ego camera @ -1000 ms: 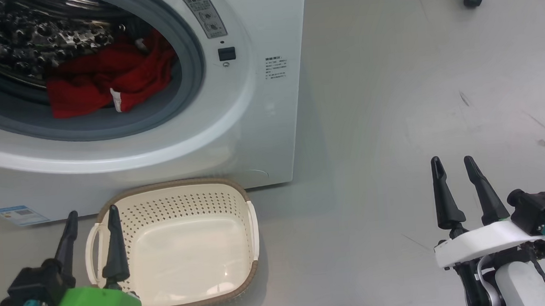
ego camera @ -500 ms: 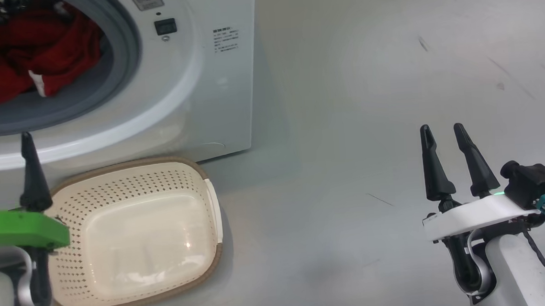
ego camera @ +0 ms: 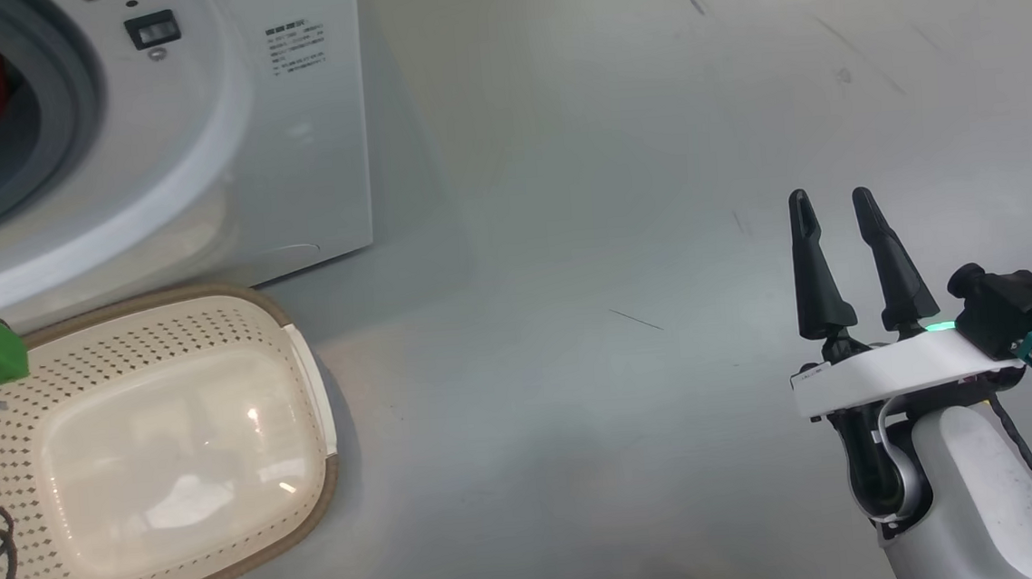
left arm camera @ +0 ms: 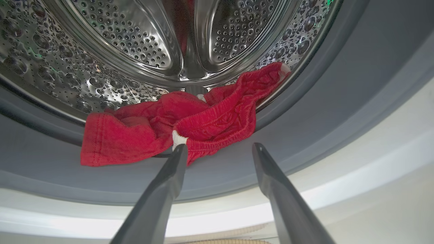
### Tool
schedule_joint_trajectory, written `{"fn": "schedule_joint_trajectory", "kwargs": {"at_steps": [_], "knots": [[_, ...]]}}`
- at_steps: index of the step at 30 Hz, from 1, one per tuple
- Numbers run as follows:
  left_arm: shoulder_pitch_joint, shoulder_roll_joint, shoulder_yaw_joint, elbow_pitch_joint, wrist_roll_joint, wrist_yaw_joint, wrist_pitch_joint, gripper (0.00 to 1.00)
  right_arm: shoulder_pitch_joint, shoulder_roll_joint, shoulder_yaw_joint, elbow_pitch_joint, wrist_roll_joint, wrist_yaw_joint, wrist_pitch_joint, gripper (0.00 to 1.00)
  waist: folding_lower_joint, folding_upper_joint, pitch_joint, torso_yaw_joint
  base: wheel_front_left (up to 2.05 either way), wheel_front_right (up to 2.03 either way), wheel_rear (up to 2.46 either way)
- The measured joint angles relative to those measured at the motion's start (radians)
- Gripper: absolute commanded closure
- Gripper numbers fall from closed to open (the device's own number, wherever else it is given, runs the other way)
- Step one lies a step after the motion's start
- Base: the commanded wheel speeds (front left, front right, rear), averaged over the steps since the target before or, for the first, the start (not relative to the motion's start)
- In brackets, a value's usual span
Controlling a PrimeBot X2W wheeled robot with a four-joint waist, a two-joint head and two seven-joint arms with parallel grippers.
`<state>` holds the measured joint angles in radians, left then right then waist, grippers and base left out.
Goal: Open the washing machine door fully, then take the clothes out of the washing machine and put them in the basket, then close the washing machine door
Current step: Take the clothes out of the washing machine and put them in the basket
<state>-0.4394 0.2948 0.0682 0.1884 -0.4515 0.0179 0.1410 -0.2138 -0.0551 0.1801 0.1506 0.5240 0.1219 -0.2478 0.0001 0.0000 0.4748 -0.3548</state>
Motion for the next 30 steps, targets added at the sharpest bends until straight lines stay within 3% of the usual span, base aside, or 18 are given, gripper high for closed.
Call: {"fn": "schedule_joint_trajectory", "kwargs": {"at_steps": [8, 17, 30], "knots": [[-0.092, 0.015, 0.035, 0.073, -0.015, 0.039, 0.076, 0.00, -0.011, 0.007, -0.017, 0.003, 0.005, 0.000, 0.000, 0.00, 0.0000, 0.0000, 0.049, -0.055, 0.00, 0.00, 0.00], [-0.184, 0.075, 0.088, 0.155, -0.010, 0.068, 0.123, 0.00, -0.026, 0.013, -0.012, 0.003, 0.016, 0.000, 0.000, 0.00, -0.0001, 0.0000, 0.082, -0.091, 0.00, 0.00, 0.00], [-0.257, 0.067, 0.113, 0.253, -0.024, 0.083, 0.185, 0.00, -0.029, 0.015, -0.014, 0.006, 0.023, 0.000, 0.000, 0.00, -0.0001, 0.0000, 0.097, -0.108, 0.00, 0.00, 0.00]]}}
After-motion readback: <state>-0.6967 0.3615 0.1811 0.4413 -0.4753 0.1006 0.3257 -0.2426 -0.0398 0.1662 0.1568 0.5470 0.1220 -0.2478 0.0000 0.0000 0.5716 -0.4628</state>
